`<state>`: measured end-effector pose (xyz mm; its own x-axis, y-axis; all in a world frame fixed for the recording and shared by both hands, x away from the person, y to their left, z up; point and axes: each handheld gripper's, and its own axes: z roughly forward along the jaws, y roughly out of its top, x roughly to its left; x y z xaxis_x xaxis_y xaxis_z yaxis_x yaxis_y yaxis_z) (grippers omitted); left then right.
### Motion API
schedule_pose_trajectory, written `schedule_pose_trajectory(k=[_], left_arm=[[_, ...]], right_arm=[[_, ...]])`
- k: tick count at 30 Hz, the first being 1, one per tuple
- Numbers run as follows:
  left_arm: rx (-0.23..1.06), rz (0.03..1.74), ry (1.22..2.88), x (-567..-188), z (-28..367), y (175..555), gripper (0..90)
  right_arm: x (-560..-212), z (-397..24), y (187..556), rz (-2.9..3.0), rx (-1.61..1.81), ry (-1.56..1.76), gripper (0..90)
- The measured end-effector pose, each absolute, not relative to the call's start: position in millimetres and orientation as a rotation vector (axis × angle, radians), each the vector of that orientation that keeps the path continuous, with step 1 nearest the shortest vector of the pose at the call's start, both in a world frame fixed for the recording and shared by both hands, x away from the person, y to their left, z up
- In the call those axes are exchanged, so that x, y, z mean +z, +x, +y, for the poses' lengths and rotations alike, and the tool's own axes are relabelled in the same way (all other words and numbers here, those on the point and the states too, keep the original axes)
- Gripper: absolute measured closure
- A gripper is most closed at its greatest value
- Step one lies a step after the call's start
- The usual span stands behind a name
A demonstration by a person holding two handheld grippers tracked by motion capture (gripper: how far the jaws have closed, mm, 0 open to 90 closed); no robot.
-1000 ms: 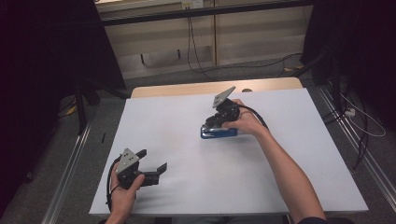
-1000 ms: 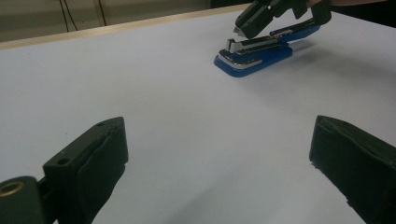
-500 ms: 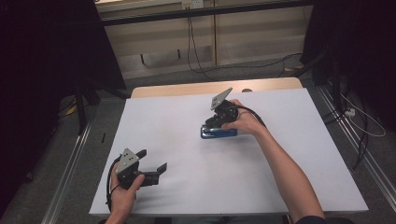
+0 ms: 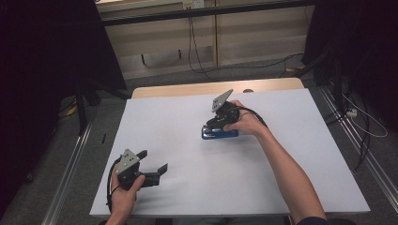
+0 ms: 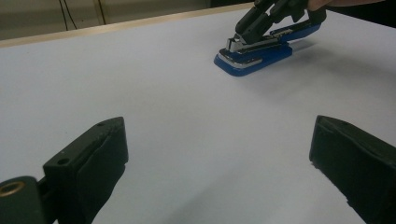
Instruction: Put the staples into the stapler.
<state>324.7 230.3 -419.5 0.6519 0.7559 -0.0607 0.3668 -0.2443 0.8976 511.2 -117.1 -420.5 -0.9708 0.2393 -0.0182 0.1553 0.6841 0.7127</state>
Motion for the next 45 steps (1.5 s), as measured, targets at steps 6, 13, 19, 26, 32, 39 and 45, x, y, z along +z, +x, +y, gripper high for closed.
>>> schedule_pose_trajectory(k=[6,13,19,26,32,39,45], left_arm=[[0.478,0.888,1.858,-419.6,230.1,325.0,4.6],[0.477,0.888,1.856,-419.8,230.2,325.2,4.6],[0.477,0.886,1.862,-419.9,229.6,325.5,4.6],[0.473,0.888,1.858,-420.2,229.0,325.5,4.6],[0.476,0.88,1.855,-419.8,229.1,325.5,4.6],[0.476,0.885,1.857,-420.0,229.0,325.7,4.6],[0.476,0.88,1.852,-419.5,228.9,325.1,4.6]], right_arm=[[-420.4,-117.0,511.5,2.782,1.158,0.316,79.2],[-420.1,-115.6,510.6,2.789,1.126,0.301,79.2],[-420.0,-115.5,512.0,2.792,1.127,0.286,79.2],[-418.8,-113.6,512.2,2.8,1.108,0.278,79.1],[-419.4,-112.7,513.3,2.802,1.114,0.273,78.8],[-419.8,-111.1,513.7,2.798,1.121,0.275,78.6],[-420.3,-110.4,513.7,2.797,1.128,0.285,78.4]])
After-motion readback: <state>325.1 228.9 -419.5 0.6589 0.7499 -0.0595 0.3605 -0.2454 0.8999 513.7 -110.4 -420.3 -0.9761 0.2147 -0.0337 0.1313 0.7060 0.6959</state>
